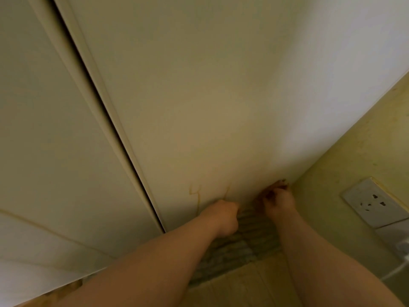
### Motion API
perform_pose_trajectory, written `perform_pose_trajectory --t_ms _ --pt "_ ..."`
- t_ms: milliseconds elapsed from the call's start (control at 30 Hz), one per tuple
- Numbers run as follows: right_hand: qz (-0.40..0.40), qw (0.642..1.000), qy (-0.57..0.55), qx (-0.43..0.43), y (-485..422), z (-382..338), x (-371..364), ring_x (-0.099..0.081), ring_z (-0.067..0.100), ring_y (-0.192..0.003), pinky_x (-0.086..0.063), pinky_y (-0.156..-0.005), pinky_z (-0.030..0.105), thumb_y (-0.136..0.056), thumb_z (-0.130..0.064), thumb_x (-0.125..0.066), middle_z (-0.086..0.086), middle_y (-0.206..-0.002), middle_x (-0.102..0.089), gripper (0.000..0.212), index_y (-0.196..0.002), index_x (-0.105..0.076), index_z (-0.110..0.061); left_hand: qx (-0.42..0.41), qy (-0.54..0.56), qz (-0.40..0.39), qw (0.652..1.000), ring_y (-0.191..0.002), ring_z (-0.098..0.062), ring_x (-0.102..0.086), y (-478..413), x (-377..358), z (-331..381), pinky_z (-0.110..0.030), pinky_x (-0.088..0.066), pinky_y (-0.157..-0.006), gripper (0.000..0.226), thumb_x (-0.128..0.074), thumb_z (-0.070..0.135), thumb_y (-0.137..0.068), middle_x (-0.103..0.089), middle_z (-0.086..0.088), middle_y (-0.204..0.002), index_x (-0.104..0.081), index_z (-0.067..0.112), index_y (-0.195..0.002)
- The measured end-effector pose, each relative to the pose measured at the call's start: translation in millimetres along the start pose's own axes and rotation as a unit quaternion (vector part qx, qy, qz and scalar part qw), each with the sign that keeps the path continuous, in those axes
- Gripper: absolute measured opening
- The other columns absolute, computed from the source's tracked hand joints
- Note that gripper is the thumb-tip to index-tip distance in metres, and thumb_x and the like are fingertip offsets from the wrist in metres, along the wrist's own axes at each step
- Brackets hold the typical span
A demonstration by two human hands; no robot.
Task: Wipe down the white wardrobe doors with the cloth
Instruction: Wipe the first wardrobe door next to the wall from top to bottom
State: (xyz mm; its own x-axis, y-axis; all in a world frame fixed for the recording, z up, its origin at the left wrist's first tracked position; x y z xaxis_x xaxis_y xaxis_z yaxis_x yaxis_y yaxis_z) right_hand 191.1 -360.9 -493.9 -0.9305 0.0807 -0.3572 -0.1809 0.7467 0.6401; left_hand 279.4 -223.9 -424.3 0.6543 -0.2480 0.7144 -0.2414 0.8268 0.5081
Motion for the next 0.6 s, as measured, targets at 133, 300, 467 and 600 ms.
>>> perform_pose_trajectory --t_ms 133,300,467,600 --pt "0.008 0.998 0.007 0.059 -2.7 -17.2 0.0 -0.048 0.011 -0.075 -0.042 -0.064 0.026 -0.091 0.010 -0.026 -0.003 -0.086 -0.049 0.046 -0.107 -0.039 -0.031 0.008 0.000 -0.004 1.000 -0.124 -0.030 -0.048 -0.3 -1.3 -5.4 -0.034 -0.041 -0.103 0.041 -0.041 0.008 -0.092 -0.052 -0.015 -0.134 -0.051 0.010 -0.132" --pt "-0.038 0.980 0.167 -0.105 20.4 53.3 -13.3 -0.047 0.019 -0.068 -0.048 -0.051 0.033 -0.093 0.003 -0.033 0.011 -0.075 -0.049 0.026 -0.078 -0.049 -0.012 0.008 -0.008 0.005 1.000 -0.124 -0.030 -0.048 3.6 7.8 -9.1 -0.032 -0.040 -0.101 0.039 -0.041 0.010 -0.093 -0.050 -0.014 -0.137 -0.053 0.012 -0.130" --pt "-0.022 0.996 0.068 -0.044 23.2 50.0 -12.8 -0.047 0.018 -0.071 -0.050 -0.057 0.032 -0.090 0.012 -0.029 0.008 -0.079 -0.048 0.031 -0.093 -0.047 -0.013 0.018 -0.003 0.007 1.000 -0.126 -0.029 -0.046 12.1 9.3 -17.4 -0.030 -0.038 -0.101 0.039 -0.042 0.010 -0.094 -0.048 -0.014 -0.139 -0.050 0.012 -0.133" --pt "0.009 0.998 0.061 0.005 22.6 36.3 -14.4 -0.047 0.019 -0.076 -0.042 -0.067 0.033 -0.090 0.010 -0.030 0.003 -0.081 -0.047 0.036 -0.104 -0.044 -0.020 0.025 0.001 0.010 1.000 -0.127 -0.030 -0.046 18.7 5.8 -24.0 -0.031 -0.038 -0.102 0.040 -0.041 0.010 -0.094 -0.047 -0.016 -0.139 -0.050 0.011 -0.133"
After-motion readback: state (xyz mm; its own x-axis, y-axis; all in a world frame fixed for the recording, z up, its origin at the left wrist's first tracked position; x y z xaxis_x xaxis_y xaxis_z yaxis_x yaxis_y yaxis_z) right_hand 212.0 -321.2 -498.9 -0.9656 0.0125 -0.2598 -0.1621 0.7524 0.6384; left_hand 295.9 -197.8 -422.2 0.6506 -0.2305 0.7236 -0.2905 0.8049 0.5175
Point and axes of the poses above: each hand's wrist, its own y-axis away from the middle knuckle, its own x-axis out of the back of the hand, z = x × y, the point moved 9 cm from there along -y, towards the middle knuckle
